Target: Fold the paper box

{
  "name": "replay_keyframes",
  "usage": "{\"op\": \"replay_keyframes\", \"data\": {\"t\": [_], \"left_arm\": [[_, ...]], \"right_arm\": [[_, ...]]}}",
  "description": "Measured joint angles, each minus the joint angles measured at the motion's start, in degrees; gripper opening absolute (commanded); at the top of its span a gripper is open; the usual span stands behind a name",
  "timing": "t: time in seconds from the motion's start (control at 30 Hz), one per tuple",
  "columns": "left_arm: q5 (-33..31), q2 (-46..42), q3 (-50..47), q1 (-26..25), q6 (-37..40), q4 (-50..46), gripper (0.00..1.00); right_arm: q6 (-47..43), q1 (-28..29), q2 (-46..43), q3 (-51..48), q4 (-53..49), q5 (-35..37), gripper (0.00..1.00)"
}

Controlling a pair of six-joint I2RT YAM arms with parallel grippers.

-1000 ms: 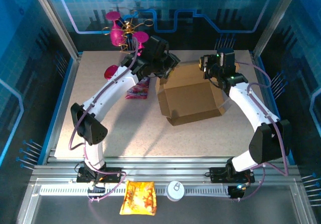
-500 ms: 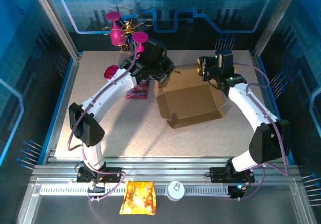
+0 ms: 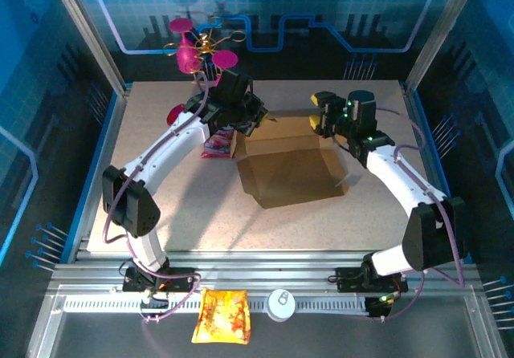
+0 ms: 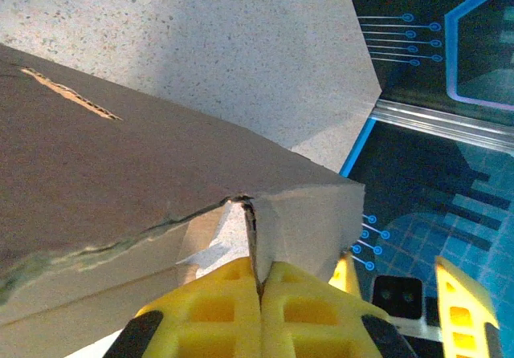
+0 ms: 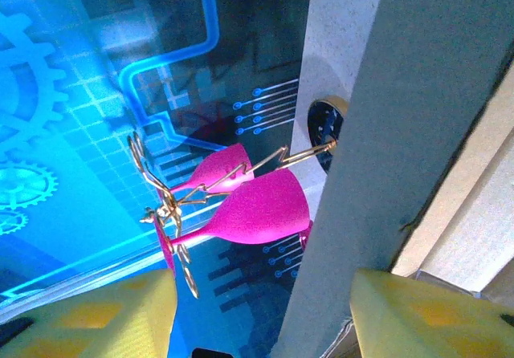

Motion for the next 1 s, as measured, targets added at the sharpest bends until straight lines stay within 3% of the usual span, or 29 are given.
{"op": "replay_keyframes", "data": {"t": [0.47, 0.77, 1.0], "left_arm": [[0.92, -0.37, -1.22, 0.76, -0.02, 0.85, 0.0], [1.73, -0.37, -1.22, 0.76, -0.24, 1.46, 0.0], [1.84, -0.44, -1.44, 0.85, -0.42, 1.6, 0.0]], "right_arm": [[3.04, 2.47, -2.6, -6.58, 3.8, 1.79, 0.57], [5.03, 3.1, 1.25, -7.45, 14.49, 3.67, 0.36], [7.1, 4.94, 6.01, -7.43, 20.55, 6.51, 0.26]]}}
